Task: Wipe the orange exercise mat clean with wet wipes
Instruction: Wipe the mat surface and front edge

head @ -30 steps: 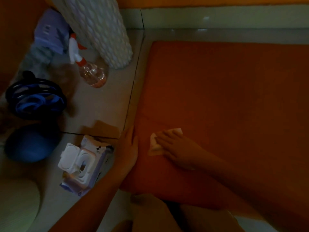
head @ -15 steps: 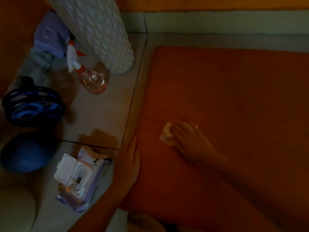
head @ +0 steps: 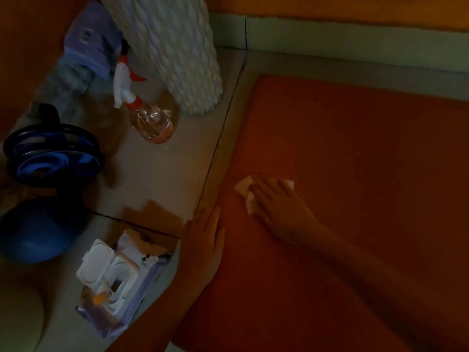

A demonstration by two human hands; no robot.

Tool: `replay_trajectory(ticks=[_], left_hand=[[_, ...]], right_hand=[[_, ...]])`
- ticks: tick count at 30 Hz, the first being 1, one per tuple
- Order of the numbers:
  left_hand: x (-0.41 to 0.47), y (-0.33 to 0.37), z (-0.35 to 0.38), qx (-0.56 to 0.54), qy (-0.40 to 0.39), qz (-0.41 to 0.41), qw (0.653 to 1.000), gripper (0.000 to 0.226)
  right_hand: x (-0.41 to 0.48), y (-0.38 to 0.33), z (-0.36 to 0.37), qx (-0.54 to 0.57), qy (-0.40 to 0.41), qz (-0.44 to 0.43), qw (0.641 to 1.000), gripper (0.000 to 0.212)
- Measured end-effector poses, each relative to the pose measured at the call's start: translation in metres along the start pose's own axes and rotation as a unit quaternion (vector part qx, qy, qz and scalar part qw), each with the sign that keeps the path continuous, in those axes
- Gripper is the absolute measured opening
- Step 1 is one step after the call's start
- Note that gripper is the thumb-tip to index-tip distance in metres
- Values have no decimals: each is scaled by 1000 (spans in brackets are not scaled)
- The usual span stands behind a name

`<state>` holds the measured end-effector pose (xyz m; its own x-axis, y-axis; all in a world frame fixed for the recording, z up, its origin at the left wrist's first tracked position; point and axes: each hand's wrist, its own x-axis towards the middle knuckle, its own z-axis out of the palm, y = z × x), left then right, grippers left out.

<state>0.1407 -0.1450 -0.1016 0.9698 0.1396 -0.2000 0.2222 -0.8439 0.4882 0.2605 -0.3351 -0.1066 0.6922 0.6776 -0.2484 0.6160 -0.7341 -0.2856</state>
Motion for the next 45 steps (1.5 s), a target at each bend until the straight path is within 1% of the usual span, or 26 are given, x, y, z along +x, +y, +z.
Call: replay_trajectory(ticks=[2,4,6,7,9,10,13,15,17,18,19,20,22,23,24,25,27,28,31,33,35,37,38,39,42,45], left_hand=[[0,-1,1,4,10,5,1000,56],[1,-2,2,17,20,9,1000,55],[1,-2,1,29,17,12,999,54],[2,-2,1,35,14,14,999,54],[5,-2,1,53,9,24,998,54],[7,-3,1,62,1,28,998,54],[11,-5,3,83,-22,39,996,56],[17,-3,0,99,-26,46,994,57],[26,2,-3,103,-24,57,993,58],[31,6,-3,99,-21,62,993,59],[38,9,-3,95,-18,62,993,60],[45,12,-3,96,-15,64,993,60],[57,16,1,116,-12,83,990,58],[60,17,4,127,-15,94,987,57],[61,17,7,136,-19,100,985,56],[60,17,10,142,-24,100,985,57],[57,17,13,142,-25,95,985,59],[56,17,14,144,-25,97,984,59],[57,18,14,174,-31,127,976,58],[61,19,12,187,-37,140,972,58],[68,21,8,207,-37,148,966,59],[74,22,5,230,-40,159,959,61],[76,23,5,233,-44,161,958,61],[78,22,6,233,-47,160,958,62],[76,22,11,232,-51,156,959,65],[74,22,12,237,-50,155,958,65]], right_hand=[[28,5,-9,-16,16,50,998,76],[35,-2,-14,19,3,67,998,69],[15,-16,-12,77,-18,-3,997,58],[0,-20,-7,87,-31,-48,995,58],[-26,-11,2,23,-29,-119,992,62],[-29,0,2,-5,-34,-122,992,62],[-2,27,-13,-9,-12,-67,998,66],[31,39,-25,-6,23,9,1000,63],[66,45,-34,-6,44,100,994,58],[76,41,-37,11,53,128,990,57],[80,34,-36,31,53,126,990,55],[77,26,-31,42,44,92,994,55],[54,13,-18,39,13,-13,999,56],[40,14,-16,25,4,-48,999,59],[30,22,-16,7,-3,-61,998,64],[28,32,-20,-6,-7,-51,999,70],[37,53,-32,-26,7,7,1000,82],[49,62,-40,-26,20,45,998,81],[96,82,-55,-3,42,158,987,59],[116,77,-58,46,49,182,981,56],[114,69,-53,52,43,130,989,56],[92,69,-48,1,12,32,999,63],[84,76,-50,-23,-4,5,1000,69],[82,88,-54,-34,-8,4,999,73],[108,123,-74,-13,21,108,994,64],[157,136,-89,13,42,207,977,60]])
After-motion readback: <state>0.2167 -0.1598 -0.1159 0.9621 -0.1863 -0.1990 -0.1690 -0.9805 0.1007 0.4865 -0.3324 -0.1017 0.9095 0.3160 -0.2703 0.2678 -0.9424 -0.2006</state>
